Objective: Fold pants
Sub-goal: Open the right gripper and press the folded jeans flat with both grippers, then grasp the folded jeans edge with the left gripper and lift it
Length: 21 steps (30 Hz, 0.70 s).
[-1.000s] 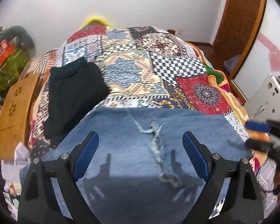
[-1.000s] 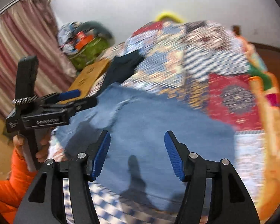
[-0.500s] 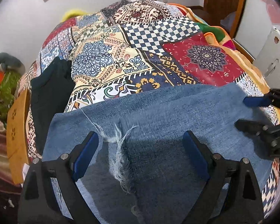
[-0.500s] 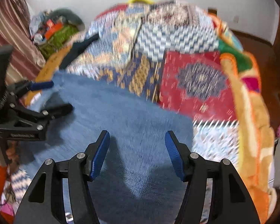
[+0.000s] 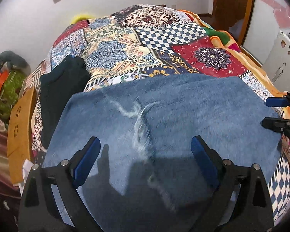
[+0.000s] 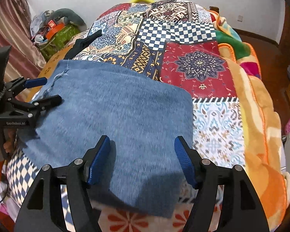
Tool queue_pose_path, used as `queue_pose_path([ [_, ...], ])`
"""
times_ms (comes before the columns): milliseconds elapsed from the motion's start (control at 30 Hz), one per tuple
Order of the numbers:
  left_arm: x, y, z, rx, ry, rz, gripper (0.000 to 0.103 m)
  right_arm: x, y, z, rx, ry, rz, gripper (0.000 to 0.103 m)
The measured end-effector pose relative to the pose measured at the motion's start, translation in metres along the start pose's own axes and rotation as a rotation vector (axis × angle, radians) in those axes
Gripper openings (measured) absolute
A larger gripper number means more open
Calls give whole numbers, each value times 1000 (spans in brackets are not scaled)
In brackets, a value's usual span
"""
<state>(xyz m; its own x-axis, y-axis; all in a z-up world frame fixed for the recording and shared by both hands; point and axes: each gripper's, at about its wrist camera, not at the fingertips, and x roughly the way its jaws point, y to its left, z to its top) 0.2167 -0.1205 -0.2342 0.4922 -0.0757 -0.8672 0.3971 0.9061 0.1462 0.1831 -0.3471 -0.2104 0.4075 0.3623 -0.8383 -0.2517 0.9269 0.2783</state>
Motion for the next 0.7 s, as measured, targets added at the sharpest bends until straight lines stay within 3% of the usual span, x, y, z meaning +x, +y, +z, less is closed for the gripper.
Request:
queue_pose_path([
  [233,-19,28,-25,-64,-11,-10,101,-10,11,2,-43,-9,-47,65],
  [400,-32,55,-46,-104,-3,84,100,-24,25,9,-56,-56,-26,66],
  [700,-83,153,-105,-435,-79,157,100,-33,84,39,-159,-135,59,69],
])
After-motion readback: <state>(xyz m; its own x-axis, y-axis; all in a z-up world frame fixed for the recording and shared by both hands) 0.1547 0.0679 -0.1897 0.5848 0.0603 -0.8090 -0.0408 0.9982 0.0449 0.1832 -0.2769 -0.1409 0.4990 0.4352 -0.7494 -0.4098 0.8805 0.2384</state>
